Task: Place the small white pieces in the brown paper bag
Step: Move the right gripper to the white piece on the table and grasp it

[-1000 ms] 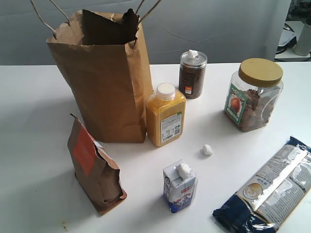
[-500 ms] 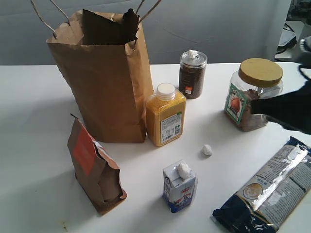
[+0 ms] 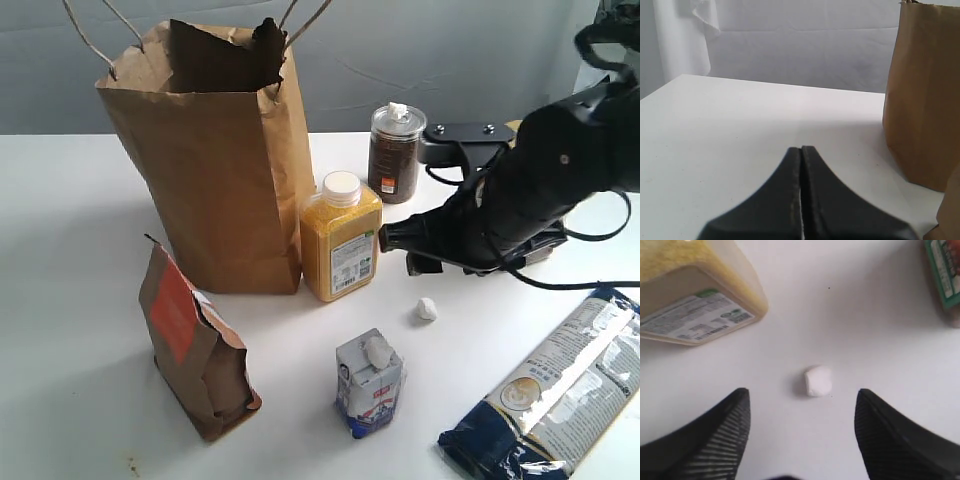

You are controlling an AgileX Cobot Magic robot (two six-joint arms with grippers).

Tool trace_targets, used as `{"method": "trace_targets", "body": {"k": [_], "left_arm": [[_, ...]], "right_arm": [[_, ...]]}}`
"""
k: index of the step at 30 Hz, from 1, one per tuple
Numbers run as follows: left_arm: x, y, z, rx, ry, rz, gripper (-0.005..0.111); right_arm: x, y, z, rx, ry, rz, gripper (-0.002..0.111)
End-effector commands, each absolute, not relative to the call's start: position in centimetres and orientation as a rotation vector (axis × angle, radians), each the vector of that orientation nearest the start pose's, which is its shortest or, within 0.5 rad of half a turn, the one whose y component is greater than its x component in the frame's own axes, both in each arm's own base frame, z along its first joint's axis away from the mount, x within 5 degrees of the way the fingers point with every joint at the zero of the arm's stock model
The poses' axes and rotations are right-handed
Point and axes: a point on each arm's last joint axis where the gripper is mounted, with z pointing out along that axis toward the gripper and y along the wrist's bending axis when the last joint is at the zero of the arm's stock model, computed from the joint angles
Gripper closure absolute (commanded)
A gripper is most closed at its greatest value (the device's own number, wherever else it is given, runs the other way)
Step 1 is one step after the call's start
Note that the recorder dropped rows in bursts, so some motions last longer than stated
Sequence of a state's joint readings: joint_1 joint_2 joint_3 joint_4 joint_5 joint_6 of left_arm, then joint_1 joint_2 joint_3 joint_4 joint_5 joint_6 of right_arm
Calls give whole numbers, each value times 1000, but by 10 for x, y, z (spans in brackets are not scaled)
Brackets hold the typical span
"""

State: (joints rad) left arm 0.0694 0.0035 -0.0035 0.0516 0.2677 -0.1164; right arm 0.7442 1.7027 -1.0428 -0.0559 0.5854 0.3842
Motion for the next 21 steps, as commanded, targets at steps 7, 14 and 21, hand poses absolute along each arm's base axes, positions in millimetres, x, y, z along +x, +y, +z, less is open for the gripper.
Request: {"method": "trace_targets", "body": {"k": [7,14,21], "left_arm": [[55,5,189,-133,1744,1,107],[55,5,189,-133,1744,1,107],[55,5,189,-133,1744,1,107]], "right_arm": [[261,234,151,-594,2788,146,51],[266,240,130,-603,2777,160,51],[267,241,114,-611,2801,143,62]]}}
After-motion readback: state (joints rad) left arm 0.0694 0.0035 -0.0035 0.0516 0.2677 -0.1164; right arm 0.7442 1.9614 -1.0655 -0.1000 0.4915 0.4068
